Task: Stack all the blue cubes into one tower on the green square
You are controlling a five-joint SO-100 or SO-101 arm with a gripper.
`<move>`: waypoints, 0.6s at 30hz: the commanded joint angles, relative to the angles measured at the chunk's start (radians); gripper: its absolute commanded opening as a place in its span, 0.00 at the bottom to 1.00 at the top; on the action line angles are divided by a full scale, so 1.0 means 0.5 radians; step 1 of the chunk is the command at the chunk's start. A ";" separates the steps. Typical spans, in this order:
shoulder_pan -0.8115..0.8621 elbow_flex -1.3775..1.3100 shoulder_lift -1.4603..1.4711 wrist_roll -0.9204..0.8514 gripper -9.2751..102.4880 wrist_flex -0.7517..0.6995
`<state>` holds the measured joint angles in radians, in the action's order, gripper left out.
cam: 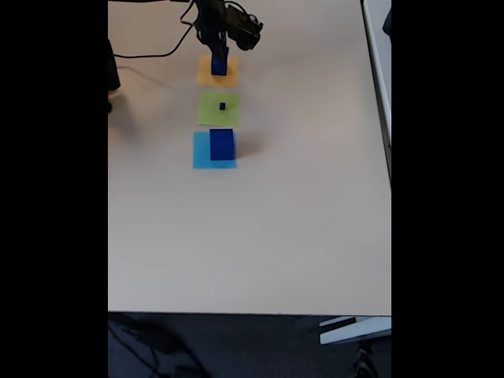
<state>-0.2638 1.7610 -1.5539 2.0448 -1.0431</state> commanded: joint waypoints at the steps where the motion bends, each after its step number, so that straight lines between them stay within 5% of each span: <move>1: -0.015 -0.009 -0.150 0.015 0.11 0.034; 18: -0.031 0.028 -0.156 0.018 0.11 0.058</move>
<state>-0.2746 1.7779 -1.5585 2.0494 -1.0293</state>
